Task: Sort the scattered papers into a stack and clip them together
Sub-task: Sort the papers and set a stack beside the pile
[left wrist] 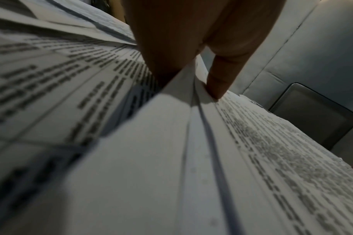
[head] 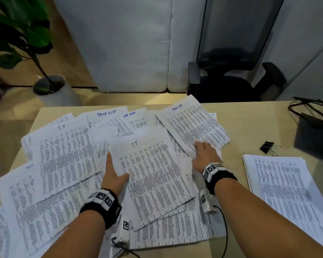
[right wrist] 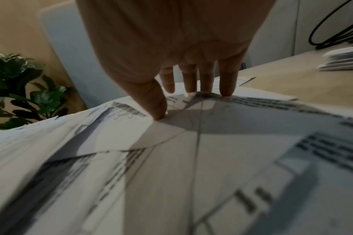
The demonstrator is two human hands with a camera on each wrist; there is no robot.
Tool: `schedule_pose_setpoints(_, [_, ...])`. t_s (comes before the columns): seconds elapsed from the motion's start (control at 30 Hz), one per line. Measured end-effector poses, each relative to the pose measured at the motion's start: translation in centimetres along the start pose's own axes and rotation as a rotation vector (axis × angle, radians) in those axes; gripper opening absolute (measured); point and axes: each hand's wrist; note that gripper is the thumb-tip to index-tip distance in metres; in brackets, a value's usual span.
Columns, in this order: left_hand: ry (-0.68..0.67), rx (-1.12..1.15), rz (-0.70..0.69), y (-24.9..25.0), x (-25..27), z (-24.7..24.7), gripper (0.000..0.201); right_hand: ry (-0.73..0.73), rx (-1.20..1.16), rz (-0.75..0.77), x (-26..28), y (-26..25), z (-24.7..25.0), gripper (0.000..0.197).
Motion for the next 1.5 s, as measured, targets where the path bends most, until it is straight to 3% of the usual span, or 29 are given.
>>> schedule_pose_setpoints(0.1, [0.030, -0.022, -0.005, 0.3, 0.3, 0.0, 0.096, 0.099, 0.094, 0.026, 0.0, -0.1, 0.5, 0.039])
schedule_pose_setpoints(0.23, [0.017, -0.057, -0.041, 0.8, 0.8, 0.0, 0.095, 0.125, 0.188, 0.018, 0.4, -0.4, 1.4, 0.025])
schedule_pose_setpoints(0.37, [0.009, -0.065, -0.041, 1.0, 0.9, 0.0, 0.095, 0.190, 0.105, -0.019, 1.0, -1.3, 2.6, 0.011])
schedule_pose_setpoints(0.43, [0.018, 0.003, -0.023, 1.1, 0.9, -0.1, 0.094, 0.291, -0.001, 0.010, 1.7, -2.4, 3.0, 0.013])
schedule_pose_setpoints(0.53, [0.032, 0.154, 0.000, 0.9, 0.4, -0.3, 0.089, 0.370, -0.102, 0.170, 3.5, -4.8, 2.9, 0.017])
schedule_pose_setpoints(0.63, [0.031, 0.285, 0.027, 1.3, 0.0, -0.6, 0.078, 0.266, -0.210, 0.397, 5.7, -6.5, 1.6, 0.019])
schedule_pose_setpoints(0.7, [0.011, 0.300, 0.041, 1.6, 0.0, -0.9, 0.077, 0.068, -0.252, 0.487, 6.8, -7.0, 0.6, 0.027])
schedule_pose_setpoints(0.77, [0.001, 0.297, 0.039, 1.8, 0.1, -1.2, 0.085, -0.155, -0.233, 0.541, 7.9, -7.3, -0.1, 0.030])
schedule_pose_setpoints(0.83, [0.031, 0.195, 0.010, 1.5, 0.0, -1.3, 0.100, -0.230, -0.185, 0.585, 8.4, -7.4, -0.5, 0.027])
schedule_pose_setpoints(0.9, [0.034, 0.074, -0.050, 1.3, 0.3, -1.4, 0.103, -0.170, -0.194, 0.516, 8.3, -7.0, -0.4, 0.023])
schedule_pose_setpoints(1.0, [0.069, 0.066, -0.174, 2.6, 1.2, -1.8, 0.080, 0.075, -0.226, 0.287, 6.9, -5.3, 0.2, 0.040])
schedule_pose_setpoints(1.03, [0.059, 0.144, -0.237, 3.5, 1.8, -1.7, 0.070, 0.137, -0.296, 0.199, 6.6, -4.8, 0.9, 0.051])
schedule_pose_setpoints(1.1, [0.020, 0.299, -0.335, 5.6, 3.0, -1.6, 0.050, 0.130, -0.575, 0.060, 6.3, -4.2, 3.0, 0.070])
schedule_pose_setpoints(1.17, [0.001, 0.356, -0.405, 8.0, 4.5, -1.3, 0.025, 0.091, -0.856, 0.074, 6.3, -4.0, 5.2, 0.070])
schedule_pose_setpoints(1.2, [0.014, 0.372, -0.436, 9.3, 5.2, -1.1, 0.024, 0.105, -0.944, 0.110, 6.5, -4.1, 6.3, 0.061])
schedule_pose_setpoints(1.27, [0.034, 0.454, -0.513, 11.8, 6.8, -0.6, 0.038, 0.187, -1.101, 0.193, 7.6, -4.8, 8.5, 0.050])
schedule_pose_setpoints(1.37, [0.038, 0.530, -0.699, 13.5, 8.2, 0.0, 0.072, 0.290, -1.307, 0.327, 9.6, -6.0, 10.4, 0.053])
schedule_pose_setpoints(1.43, [0.054, 0.540, -0.715, 13.1, 8.3, 0.0, 0.094, 0.276, -1.349, 0.342, 10.5, -6.2, 10.4, 0.060])
schedule_pose_setpoints(1.5, [0.049, 0.561, -0.628, 12.2, 8.3, -0.2, 0.100, 0.217, -1.324, 0.301, 11.1, -5.8, 9.5, 0.066])
Point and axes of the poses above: each hand's wrist, its own x-axis away from the middle knuckle, its own z-axis out of the back of the hand, y = z × x, and after that the axes turned 3 degrees about x, right-handed
